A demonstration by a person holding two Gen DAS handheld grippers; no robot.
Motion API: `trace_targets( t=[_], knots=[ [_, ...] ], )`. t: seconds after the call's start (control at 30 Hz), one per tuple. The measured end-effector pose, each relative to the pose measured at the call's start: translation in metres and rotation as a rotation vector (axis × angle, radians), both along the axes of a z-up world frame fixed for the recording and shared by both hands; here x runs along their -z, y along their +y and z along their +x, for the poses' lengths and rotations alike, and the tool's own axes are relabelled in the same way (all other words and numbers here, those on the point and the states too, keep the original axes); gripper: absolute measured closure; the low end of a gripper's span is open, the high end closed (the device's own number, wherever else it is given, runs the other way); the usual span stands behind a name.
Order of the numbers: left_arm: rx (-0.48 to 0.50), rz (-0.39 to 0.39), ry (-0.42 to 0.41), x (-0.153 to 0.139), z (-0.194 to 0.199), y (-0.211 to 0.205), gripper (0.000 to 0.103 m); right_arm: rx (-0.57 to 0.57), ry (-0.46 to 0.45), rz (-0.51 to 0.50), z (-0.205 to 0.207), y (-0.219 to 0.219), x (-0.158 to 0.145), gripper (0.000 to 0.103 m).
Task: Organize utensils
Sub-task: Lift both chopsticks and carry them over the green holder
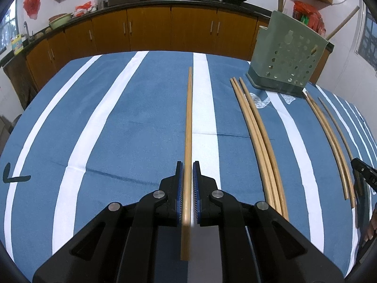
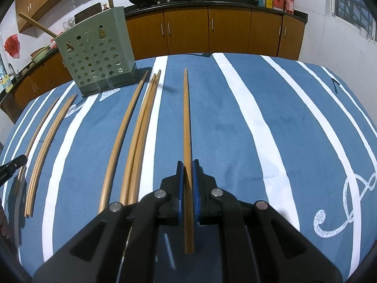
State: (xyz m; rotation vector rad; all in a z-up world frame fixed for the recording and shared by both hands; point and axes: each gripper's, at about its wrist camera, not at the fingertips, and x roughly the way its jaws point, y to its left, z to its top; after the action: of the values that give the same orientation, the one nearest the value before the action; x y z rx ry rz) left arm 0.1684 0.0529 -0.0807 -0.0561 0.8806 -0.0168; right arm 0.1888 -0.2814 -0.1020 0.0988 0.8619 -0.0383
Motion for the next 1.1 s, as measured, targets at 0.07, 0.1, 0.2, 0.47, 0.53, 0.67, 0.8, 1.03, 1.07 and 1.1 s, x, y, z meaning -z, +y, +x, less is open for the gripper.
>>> trace_targets(
  t=[0.07, 0.1, 0.2, 0.47, 0.53, 0.67, 0.8, 1.03, 1.07, 1.1],
  knots=[
    [0.007, -0.001, 0.004, 0.000, 0.000, 0.001, 0.095, 0.004, 0.000, 0.000, -0.002, -0.001, -0.003, 0.095],
    [0.011, -0.009, 0.008, -0.001, -0.001, 0.003, 0.095, 0.006, -0.008, 0.001, -0.003, -0.003, -0.005, 0.095],
    [0.013, -0.028, -0.009, -0.009, -0.005, 0.006, 0.095, 0.015, -0.053, 0.008, -0.010, -0.006, -0.020, 0.095],
    [0.017, -0.061, -0.143, -0.062, -0.014, 0.011, 0.095, 0.038, -0.217, 0.020, -0.022, -0.014, -0.077, 0.095],
    [0.017, -0.064, -0.188, -0.080, -0.014, 0.011, 0.095, 0.044, -0.261, 0.024, -0.024, -0.016, -0.091, 0.095],
    [0.017, -0.081, -0.243, -0.105, -0.011, 0.013, 0.095, 0.051, -0.320, 0.023, -0.023, -0.018, -0.111, 0.095],
    [0.017, -0.096, -0.277, -0.124, -0.002, 0.015, 0.096, 0.055, -0.365, 0.027, -0.020, -0.019, -0.128, 0.095],
    [0.050, -0.101, -0.365, -0.171, -0.001, 0.013, 0.096, 0.006, -0.461, 0.098, -0.023, -0.020, -0.178, 0.095],
    [0.059, -0.102, -0.382, -0.179, -0.002, 0.011, 0.096, -0.007, -0.476, 0.120, -0.023, -0.019, -0.186, 0.095],
    [0.066, -0.105, -0.395, -0.185, -0.003, 0.008, 0.096, -0.017, -0.487, 0.136, -0.023, -0.019, -0.191, 0.095]
  ],
)
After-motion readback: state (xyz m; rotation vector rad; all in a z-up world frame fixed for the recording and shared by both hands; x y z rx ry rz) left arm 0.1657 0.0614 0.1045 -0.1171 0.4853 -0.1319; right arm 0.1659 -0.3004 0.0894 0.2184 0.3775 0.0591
